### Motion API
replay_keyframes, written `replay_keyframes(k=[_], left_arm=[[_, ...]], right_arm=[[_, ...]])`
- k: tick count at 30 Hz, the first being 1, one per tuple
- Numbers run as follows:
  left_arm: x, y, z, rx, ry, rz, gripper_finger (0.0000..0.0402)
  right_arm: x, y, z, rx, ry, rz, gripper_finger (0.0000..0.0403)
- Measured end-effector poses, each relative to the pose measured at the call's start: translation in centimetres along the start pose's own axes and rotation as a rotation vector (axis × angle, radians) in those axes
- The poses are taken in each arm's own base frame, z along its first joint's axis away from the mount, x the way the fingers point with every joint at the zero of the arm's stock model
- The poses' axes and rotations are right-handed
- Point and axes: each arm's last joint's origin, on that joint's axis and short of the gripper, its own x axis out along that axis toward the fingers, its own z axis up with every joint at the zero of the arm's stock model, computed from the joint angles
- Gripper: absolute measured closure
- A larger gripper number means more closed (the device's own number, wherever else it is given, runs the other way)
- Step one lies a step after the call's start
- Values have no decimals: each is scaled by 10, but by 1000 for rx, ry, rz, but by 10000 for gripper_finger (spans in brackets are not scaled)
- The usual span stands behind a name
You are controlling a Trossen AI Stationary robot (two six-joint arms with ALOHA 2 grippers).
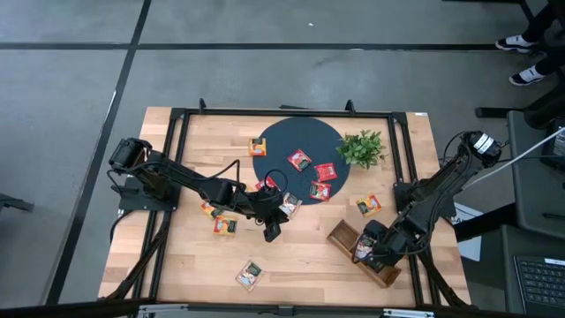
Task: Pick & Place Tea
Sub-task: Put the brown tea bag into the middle section of the wooden organizer
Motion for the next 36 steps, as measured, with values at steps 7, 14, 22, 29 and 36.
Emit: replay_keyframes(k=[7,14,22,29,36], left_arm=[[0,0,0,0,0,0,334],[0,0,0,0,0,0,334],[0,0,0,0,0,1,334],[0,0,0,0,-1,1,334],[0,0,1,-1,-3,1,334]], right_arm=[[0,-1,1,1,-33,-2,380],[0,-1,3,1,-91,0,397],[6,-1,5,3,-137,-26,385],[11,9,6,-4,-174,56,396],[11,10,6,-2,-180,70,388]])
